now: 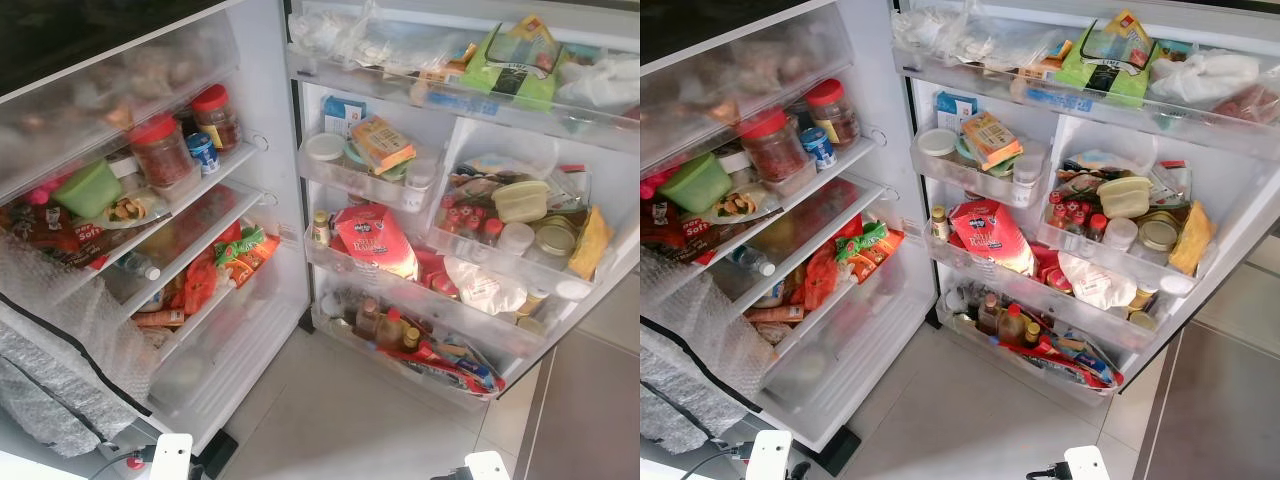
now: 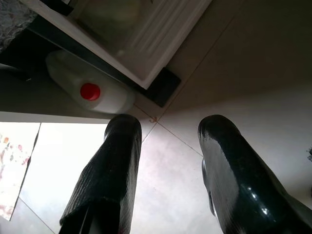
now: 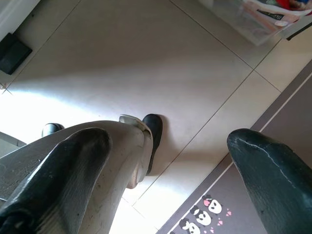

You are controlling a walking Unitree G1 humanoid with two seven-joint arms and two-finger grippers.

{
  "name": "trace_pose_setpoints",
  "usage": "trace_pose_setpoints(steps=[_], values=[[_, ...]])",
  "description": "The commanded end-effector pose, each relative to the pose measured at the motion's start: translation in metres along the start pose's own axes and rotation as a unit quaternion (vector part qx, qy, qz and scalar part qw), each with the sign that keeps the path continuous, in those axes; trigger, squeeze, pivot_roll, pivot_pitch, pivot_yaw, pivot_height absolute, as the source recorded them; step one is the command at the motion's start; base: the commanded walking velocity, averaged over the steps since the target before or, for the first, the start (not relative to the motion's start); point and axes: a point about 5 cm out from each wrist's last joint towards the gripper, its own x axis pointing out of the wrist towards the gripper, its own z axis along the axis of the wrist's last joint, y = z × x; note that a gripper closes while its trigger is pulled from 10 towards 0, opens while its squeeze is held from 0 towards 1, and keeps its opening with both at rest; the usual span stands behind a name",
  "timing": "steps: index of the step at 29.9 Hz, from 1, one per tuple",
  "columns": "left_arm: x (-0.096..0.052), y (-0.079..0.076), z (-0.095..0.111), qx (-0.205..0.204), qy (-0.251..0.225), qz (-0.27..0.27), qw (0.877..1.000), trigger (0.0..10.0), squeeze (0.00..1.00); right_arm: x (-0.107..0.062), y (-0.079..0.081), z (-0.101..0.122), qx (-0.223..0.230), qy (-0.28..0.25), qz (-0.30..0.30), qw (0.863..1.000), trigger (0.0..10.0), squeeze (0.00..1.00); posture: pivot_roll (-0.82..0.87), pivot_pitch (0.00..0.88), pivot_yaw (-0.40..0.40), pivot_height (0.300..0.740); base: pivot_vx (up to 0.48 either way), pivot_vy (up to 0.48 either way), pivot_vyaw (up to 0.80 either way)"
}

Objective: Restocking fridge

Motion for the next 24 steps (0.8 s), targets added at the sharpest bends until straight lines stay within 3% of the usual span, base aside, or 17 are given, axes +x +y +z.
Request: trace_pose_setpoints(steps=[1, 6, 11, 18, 24], values=[[-0.0014, 0.0054, -0.0056, 0.002, 0.013, 0.009, 1.0, 10.0, 0.0, -0.0005, 0.0002, -0.0026, 0.004, 0.003, -0.001, 1.0, 10.0, 0.0, -0.07, 0.045, 0.064, 0.74, 0.0, 0.0, 0.0], [-0.0013, 0.0045, -0.0059, 0.001, 0.015, 0.009, 1.0, 10.0, 0.0, -0.0005, 0.0, -0.0012, -0.016, 0.001, 0.001, 1.0, 10.0, 0.0, -0.07, 0.047, 0.061, 0.74, 0.0, 0.453, 0.0], [-0.0016, 0.0043, -0.0069, 0.001, 0.018, 0.008, 1.0, 10.0, 0.0, -0.0005, 0.0005, -0.0015, -0.018, 0.004, 0.007, 1.0, 10.0, 0.0, -0.07, 0.049, 0.061, 0.74, 0.0, 0.48, 0.8], [-0.0021, 0.0048, -0.0087, 0.0, 0.022, 0.01, 1.0, 10.0, 0.0, -0.0004, 0.0015, -0.0014, -0.017, 0.002, 0.012, 1.0, 10.0, 0.0, -0.07, 0.052, 0.061, 0.74, 0.0, 0.48, 0.0], [-0.002, 0.005, -0.0085, 0.009, 0.021, 0.012, 1.0, 10.0, 0.0, -0.0002, 0.0017, -0.0006, -0.029, 0.002, 0.014, 0.999, 10.0, 0.0, -0.07, 0.052, 0.06, 0.74, 0.0, 0.176, 0.8]])
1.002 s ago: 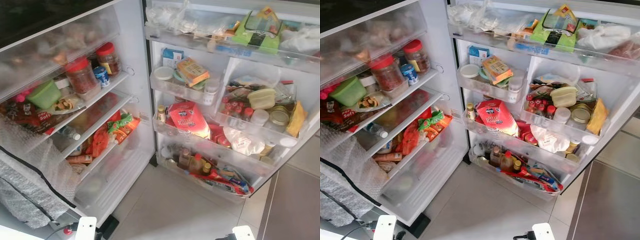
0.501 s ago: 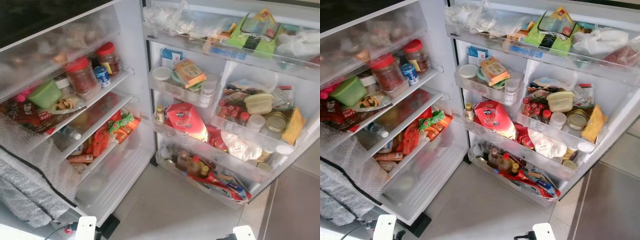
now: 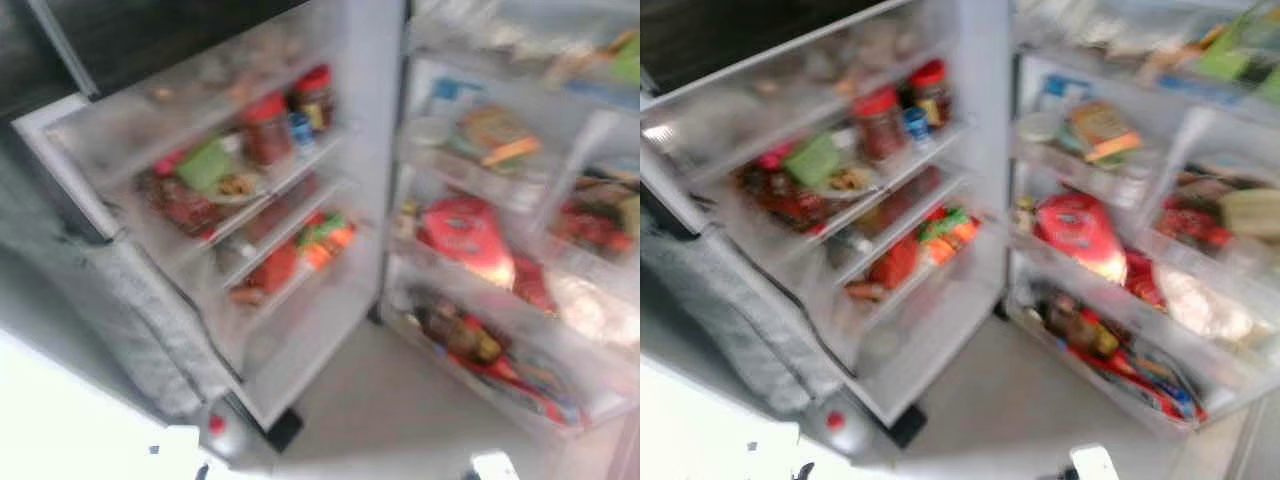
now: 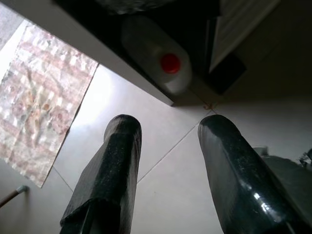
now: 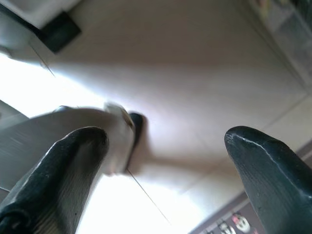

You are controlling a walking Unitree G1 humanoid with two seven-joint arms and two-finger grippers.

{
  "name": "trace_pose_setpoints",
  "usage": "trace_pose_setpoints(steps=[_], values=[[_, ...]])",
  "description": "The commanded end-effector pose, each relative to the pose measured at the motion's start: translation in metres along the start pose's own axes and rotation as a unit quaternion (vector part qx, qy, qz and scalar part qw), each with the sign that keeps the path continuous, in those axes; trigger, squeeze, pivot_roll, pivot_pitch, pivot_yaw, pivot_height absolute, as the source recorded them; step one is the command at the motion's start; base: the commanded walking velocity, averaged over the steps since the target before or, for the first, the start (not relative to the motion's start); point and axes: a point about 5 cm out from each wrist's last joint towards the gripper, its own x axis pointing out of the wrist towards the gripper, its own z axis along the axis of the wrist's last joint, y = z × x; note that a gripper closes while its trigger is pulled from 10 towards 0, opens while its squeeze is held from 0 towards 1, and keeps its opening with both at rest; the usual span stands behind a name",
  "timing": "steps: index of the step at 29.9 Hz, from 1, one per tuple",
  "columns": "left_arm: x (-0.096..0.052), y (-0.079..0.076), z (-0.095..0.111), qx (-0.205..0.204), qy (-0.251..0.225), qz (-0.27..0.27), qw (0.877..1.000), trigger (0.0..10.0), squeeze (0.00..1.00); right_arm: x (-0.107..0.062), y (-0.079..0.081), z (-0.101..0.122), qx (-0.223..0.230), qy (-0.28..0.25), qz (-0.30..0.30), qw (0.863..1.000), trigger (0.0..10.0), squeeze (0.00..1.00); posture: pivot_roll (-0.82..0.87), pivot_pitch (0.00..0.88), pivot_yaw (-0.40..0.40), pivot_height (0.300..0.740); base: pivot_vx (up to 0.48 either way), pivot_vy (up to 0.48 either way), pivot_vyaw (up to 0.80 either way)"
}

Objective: Restocking fridge

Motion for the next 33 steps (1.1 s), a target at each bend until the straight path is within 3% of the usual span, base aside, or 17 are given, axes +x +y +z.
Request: trace_pose_setpoints(steps=[1, 14, 33], values=[[-0.0036, 0.0115, -0.0116, 0.01, 0.019, 0.015, 1.0, 10.0, 0.0, 0.0034, 0.0086, 0.0053, -0.004, -0.007, 0.014, 1.0, 10.0, 0.0, -0.07, 0.052, 0.06, 0.74, 0.0, 0.0, 0.8], [-0.0035, 0.0098, -0.0114, 0.007, 0.019, 0.016, 1.0, 10.0, 0.0, 0.0033, 0.0084, 0.0049, 0.0, -0.007, 0.015, 1.0, 10.0, 0.0, -0.07, 0.052, 0.059, 0.74, 0.0, 0.0, 0.8], [-0.0038, 0.0091, -0.0123, 0.006, 0.02, 0.01, 1.0, 10.0, 0.0, 0.0033, 0.0081, 0.0037, 0.023, -0.007, 0.005, 1.0, 10.0, 0.0, -0.07, 0.04, 0.06, 0.74, 0.0, 0.0, 0.0]])
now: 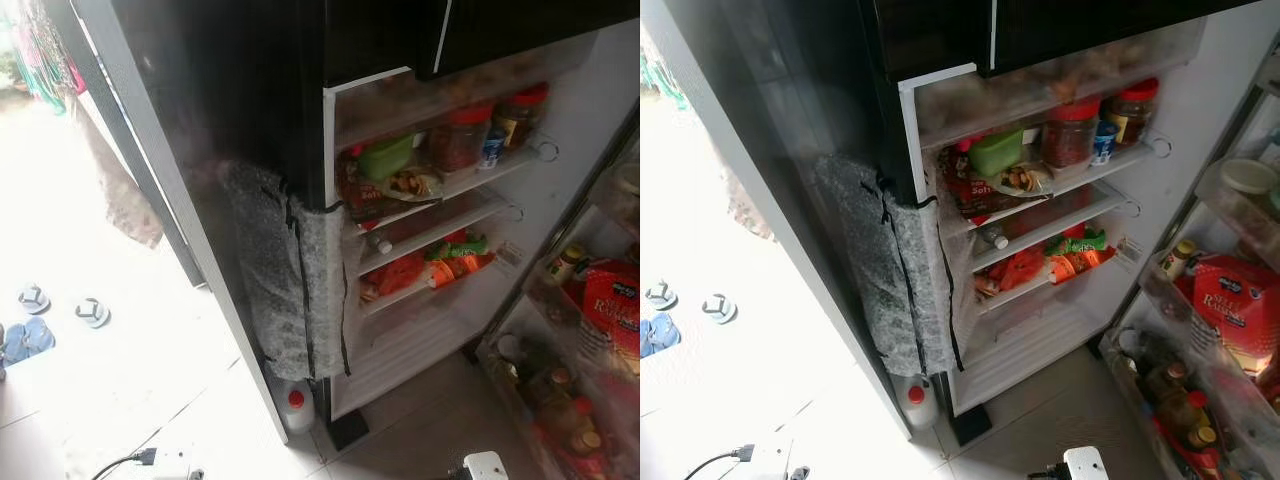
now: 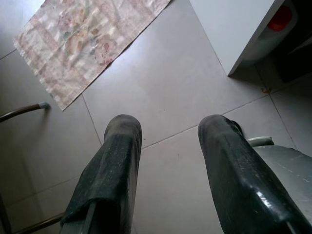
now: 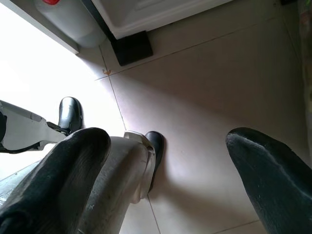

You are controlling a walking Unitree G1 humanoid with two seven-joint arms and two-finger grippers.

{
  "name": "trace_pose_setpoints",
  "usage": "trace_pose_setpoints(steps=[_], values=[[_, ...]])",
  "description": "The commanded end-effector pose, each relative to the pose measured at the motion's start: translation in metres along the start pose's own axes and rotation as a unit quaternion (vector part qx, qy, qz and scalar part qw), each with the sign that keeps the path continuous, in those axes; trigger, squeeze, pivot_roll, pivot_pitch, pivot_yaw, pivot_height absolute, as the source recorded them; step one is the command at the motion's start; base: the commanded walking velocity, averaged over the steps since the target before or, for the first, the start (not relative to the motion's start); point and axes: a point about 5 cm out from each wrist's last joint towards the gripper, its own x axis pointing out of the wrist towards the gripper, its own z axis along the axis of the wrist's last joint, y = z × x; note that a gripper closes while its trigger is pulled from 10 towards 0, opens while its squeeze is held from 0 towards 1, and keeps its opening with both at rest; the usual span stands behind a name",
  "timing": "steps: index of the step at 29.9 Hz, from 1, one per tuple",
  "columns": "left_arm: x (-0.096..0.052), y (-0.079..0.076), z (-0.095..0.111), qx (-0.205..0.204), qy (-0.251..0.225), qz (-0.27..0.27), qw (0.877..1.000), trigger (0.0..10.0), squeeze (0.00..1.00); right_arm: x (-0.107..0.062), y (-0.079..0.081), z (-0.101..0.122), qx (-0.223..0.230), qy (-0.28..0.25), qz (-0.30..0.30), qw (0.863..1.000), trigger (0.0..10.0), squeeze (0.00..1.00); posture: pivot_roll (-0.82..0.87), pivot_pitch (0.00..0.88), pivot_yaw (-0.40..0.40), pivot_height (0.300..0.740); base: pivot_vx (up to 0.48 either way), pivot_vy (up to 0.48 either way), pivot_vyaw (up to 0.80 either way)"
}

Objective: Restocking fridge

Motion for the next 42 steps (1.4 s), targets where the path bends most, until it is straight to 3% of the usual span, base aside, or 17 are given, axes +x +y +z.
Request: trace_pose_setpoints(steps=[1, 28, 37, 42], values=[[-0.0017, 0.0037, -0.0059, 0.004, 0.009, 0.002, 1.0, 10.0, 0.0, 0.0, 0.0005, -0.0014, 0.005, 0.003, -0.002, 1.0, 10.0, 0.0, -0.07, 0.04, 0.06, 0.74, 0.0, 0.0, 0.0], [-0.0022, 0.0054, -0.0067, -0.001, 0.008, 0.004, 1.0, 10.0, 0.0, -0.0002, 0.0004, -0.0019, 0.009, 0.002, -0.003, 1.0, 10.0, 0.0, -0.08, 0.04, 0.06, 0.74, -0.23, 0.0, 0.0], [-0.0024, 0.0049, -0.0081, 0.009, 0.014, 0.003, 1.0, 10.0, 0.0, -0.0003, 0.0, -0.002, 0.015, -0.001, -0.01, 1.0, 10.0, 0.0, -0.09, 0.036, 0.067, 0.74, 0.0, 0.0, 0.0], [-0.0013, 0.0049, -0.0054, 0.011, 0.012, 0.002, 1.0, 10.0, 0.0, -0.0005, -0.002, -0.0024, 0.052, -0.009, -0.033, 0.998, 10.0, 0.0, -0.09, 0.034, 0.07, 0.74, 0.0, 0.0, 0.0]])
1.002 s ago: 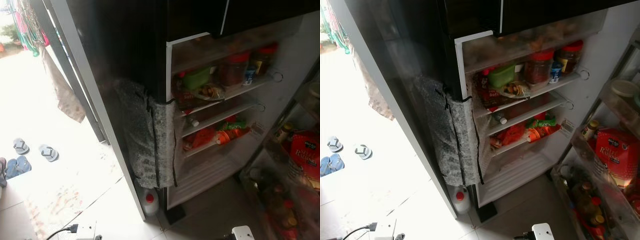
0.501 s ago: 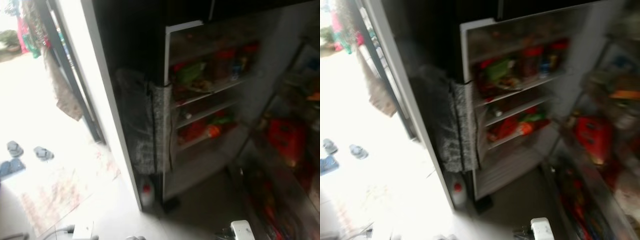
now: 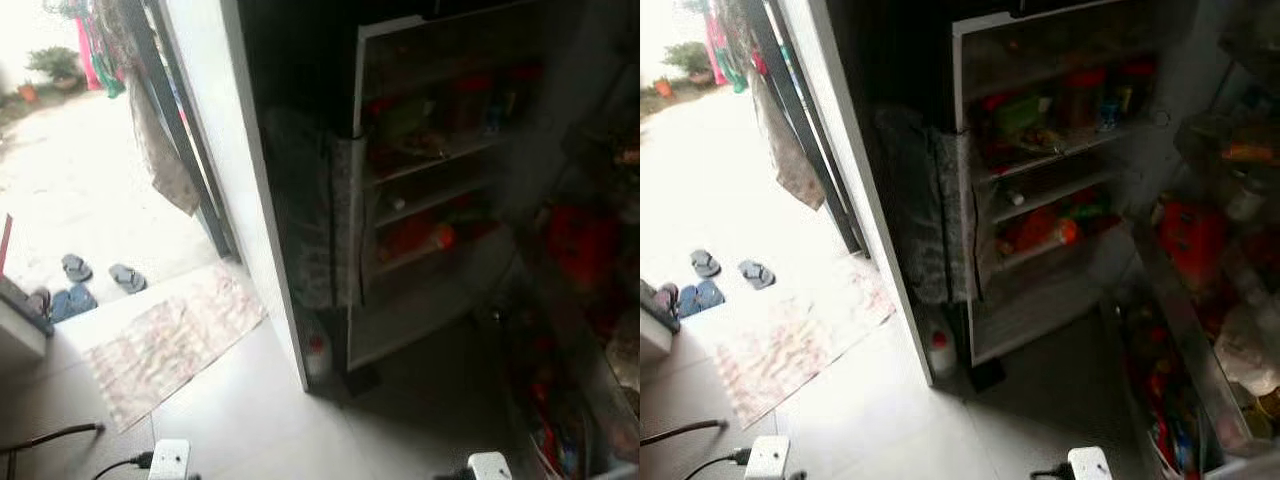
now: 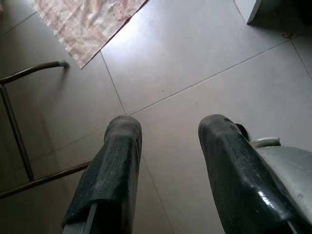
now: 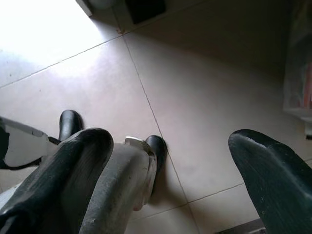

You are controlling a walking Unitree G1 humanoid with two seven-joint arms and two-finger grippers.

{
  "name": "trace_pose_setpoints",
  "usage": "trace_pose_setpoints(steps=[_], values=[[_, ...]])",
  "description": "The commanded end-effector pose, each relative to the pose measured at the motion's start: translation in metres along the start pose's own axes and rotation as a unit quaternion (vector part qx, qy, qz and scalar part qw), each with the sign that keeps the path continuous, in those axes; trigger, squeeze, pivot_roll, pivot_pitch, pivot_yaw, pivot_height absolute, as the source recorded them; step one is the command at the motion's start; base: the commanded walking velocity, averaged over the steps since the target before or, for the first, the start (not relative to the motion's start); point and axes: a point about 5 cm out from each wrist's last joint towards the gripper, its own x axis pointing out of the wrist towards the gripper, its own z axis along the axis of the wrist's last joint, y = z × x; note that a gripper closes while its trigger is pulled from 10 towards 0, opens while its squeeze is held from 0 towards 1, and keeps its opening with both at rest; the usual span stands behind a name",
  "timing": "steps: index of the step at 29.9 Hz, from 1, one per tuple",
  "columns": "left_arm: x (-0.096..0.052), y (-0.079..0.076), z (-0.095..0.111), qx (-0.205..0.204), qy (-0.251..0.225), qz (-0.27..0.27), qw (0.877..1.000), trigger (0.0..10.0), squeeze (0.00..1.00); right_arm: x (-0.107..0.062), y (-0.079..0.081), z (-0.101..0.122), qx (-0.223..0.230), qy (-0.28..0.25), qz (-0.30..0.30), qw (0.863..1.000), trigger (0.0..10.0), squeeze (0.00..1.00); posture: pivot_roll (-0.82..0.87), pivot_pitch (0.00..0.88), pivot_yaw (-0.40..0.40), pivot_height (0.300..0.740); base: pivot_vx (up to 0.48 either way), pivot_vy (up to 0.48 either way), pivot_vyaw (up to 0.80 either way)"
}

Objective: Restocking fridge

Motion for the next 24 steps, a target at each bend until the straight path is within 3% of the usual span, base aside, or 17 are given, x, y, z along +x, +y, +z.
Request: trace_pose_setpoints(steps=[1, 6, 11, 17, 24], values=[[0.0, 0.005, -0.003, 0.009, 0.008, 0.004, 1.0, 10.0, 0.0, 0.001, 0.002, 0.001, 0.022, -0.006, -0.008, 1.0, 10.0, 0.0, -0.09, 0.035, 0.07, 0.74, 0.0, 0.0, 0.0], [0.0, 0.007, -0.002, 0.01, 0.008, 0.006, 1.0, 10.0, 0.0, 0.0, -0.001, -0.002, 0.074, -0.011, -0.046, 0.996, 10.0, 0.0, -0.09, 0.033, 0.07, 0.74, 0.0, 0.0, 0.0], [-0.001, 0.009, -0.004, 0.012, 0.011, 0.008, 1.0, 10.0, 0.0, -0.001, -0.004, -0.007, 0.1, 0.002, -0.083, 0.992, 10.0, 0.0, -0.09, 0.028, 0.073, 0.74, 0.0, 0.0, 0.0], [-0.001, 0.008, -0.005, 0.013, 0.012, 0.007, 1.0, 10.0, 0.0, -0.001, -0.005, -0.01, 0.088, 0.019, -0.091, 0.992, 10.0, 0.0, -0.09, 0.019, 0.07, 0.74, 0.0, 0.0, 0.0], [-0.001, 0.007, -0.005, 0.014, 0.011, 0.005, 1.0, 10.0, 0.0, -0.002, -0.007, -0.015, 0.128, 0.024, -0.119, 0.984, 10.0, 0.0, -0.09, 0.01, 0.071, 0.74, 0.0, 0.0, 0.0]])
